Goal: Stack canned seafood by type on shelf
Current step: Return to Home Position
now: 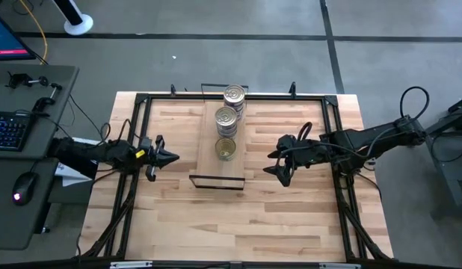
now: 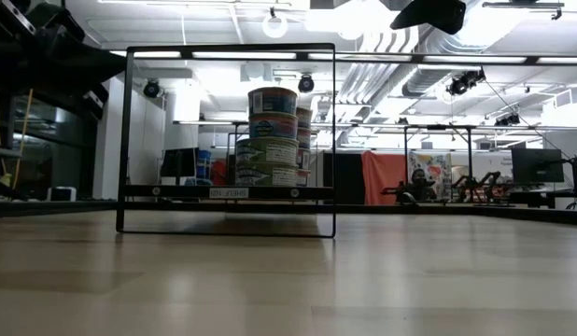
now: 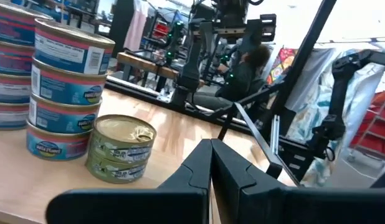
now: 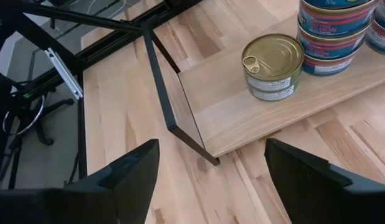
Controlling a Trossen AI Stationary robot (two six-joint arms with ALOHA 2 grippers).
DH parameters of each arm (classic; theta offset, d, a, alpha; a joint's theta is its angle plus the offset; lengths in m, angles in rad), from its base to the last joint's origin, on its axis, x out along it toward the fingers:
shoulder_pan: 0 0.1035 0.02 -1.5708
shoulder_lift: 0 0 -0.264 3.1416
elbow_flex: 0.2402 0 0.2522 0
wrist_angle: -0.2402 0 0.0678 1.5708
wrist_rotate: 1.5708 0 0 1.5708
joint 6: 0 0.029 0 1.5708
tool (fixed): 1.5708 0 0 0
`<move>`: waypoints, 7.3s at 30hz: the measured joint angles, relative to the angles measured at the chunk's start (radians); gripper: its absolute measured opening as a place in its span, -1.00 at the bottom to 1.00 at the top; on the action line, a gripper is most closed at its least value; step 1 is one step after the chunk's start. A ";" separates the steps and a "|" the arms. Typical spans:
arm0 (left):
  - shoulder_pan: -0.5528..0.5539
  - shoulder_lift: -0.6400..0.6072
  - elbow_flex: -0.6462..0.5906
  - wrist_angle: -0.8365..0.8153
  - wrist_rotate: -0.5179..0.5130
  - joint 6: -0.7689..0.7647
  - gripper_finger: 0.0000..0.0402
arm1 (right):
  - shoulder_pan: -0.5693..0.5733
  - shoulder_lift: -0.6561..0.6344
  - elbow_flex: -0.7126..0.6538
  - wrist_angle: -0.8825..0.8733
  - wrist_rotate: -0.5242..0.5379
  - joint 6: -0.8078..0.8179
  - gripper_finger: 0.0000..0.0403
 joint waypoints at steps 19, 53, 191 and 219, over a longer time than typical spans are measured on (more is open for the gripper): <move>0.210 0.015 0.000 -0.036 0.205 -0.075 -1.00 | 0.005 0.000 0.000 0.032 0.005 0.003 0.39; 0.209 0.019 0.000 -0.036 0.203 -0.070 -1.00 | -0.133 -1.182 -1.013 0.541 -0.085 -0.370 0.39; 0.207 -0.001 0.001 -0.024 0.200 -0.070 -1.00 | -0.137 -1.176 -1.075 0.530 -0.108 -0.752 0.39; 0.207 -0.001 0.001 -0.024 0.200 -0.070 -1.00 | -0.137 -1.176 -1.075 0.530 -0.108 -0.752 0.39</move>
